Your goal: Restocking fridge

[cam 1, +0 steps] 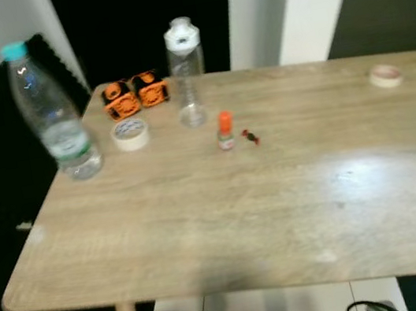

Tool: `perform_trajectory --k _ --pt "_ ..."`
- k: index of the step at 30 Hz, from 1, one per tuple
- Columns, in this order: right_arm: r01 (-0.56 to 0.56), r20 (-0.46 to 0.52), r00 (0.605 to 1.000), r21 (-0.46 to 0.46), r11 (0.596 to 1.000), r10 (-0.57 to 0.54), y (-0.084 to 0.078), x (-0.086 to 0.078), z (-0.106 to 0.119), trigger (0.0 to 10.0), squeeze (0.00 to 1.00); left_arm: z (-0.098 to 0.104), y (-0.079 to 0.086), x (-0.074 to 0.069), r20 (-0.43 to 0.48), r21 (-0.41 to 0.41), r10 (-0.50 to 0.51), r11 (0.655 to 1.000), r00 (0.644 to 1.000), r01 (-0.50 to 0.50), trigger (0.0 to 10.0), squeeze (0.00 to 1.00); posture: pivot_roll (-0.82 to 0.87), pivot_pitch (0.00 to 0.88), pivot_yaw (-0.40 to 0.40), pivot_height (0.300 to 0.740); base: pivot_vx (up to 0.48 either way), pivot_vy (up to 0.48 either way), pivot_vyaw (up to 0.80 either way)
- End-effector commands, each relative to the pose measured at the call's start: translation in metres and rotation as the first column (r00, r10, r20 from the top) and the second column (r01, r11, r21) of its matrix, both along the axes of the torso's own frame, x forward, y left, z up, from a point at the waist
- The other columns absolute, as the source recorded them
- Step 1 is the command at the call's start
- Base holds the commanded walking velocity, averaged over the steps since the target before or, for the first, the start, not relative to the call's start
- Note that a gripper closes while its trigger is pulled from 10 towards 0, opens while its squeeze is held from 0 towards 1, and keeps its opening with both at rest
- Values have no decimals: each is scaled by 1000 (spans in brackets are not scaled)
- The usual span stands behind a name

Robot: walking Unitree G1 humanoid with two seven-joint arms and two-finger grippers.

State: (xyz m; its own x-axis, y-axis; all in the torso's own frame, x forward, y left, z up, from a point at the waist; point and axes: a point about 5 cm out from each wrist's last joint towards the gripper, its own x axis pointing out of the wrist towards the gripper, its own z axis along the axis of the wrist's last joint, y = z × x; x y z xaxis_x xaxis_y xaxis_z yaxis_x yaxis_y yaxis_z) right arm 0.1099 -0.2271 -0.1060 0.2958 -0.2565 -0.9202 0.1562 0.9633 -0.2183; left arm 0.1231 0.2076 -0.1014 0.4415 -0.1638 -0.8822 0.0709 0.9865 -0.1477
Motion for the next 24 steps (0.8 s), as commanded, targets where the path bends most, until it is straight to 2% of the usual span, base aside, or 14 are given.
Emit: perform_trajectory --k 1,4,7,8,10,12,13,14,15,16,18,21,22,24 --pt "46 6 999 -20 999 -45 0 0 0 10000 0 -3 -1 -9 -28 5 -2 1000 1000 2 10000 0 13 0 -28 740 0 0 -756" --pt "152 12 988 -81 985 -152 -2 -4 0 10000 0 -3 -1 -9 -28 7 -2 1000 1000 2 10000 0 7 0 -30 740 0 0 -752" --pt "228 27 974 -110 967 -227 -2 -6 0 10000 0 -3 -1 -9 -29 8 -1 1000 1000 1 10000 0 7 0 -30 740 0 0 0" --pt "327 32 945 -143 934 -325 -2 -10 0 10000 0 -3 -1 -9 -29 10 2 1000 1000 -2 10000 0 3 0 -31 740 0 0 0" --pt "353 29 935 -154 923 -353 -1 -11 0 10000 0 -3 -1 -9 -29 11 4 1000 1000 -3 10000 0 3 0 -31 740 0 0 0" --pt "410 21 910 -188 892 -414 -1 -14 0 10000 0 -3 -1 -10 -30 12 5 1000 1000 -5 10000 0 0 0 -32 740 0 0 0" --pt "473 19 876 -229 851 -482 0 -17 0 10000 0 -4 -1 -10 -30 13 7 1000 1000 -7 10000 0 -4 0 -34 740 0 0 0" --pt "575 19 802 -297 762 -597 2 -22 1 10000 0 -4 -2 -10 -31 14 9 1000 999 -9 10000 0 -11 0 -33 740 0 0 0" --pt "575 19 802 -297 762 -597 2 -22 1 10000 0 -4 -2 -10 -31 14 9 1000 999 -9 10000 0 -11 0 -33 740 0 0 0" --pt "595 17 782 -318 739 -622 3 -24 2 10000 0 -4 -2 -10 -31 14 9 1000 999 -9 10000 0 -11 0 -33 740 0 0 0" --pt "631 36 741 -377 678 -670 3 -26 4 10000 0 -4 -3 -11 -32 14 8 1000 999 -8 10000 0 -16 0 -34 740 0 0 0" --pt "673 81 667 -491 553 -741 6 -29 9 10000 0 -5 -3 -12 -35 12 5 1000 999 -5 10000 0 -24 0 -34 740 0 0 0" --pt "673 81 667 -491 553 -741 6 -29 9 10000 0 -5 -3 -12 -35 12 5 1000 999 -5 10000 0 -24 0 -34 740 0 0 0" --pt "679 106 648 -528 510 -754 6 -31 11 10000 0 -5 -4 -13 -39 11 -2 1000 999 3 10000 0 -36 0 -37 740 0 0 0"
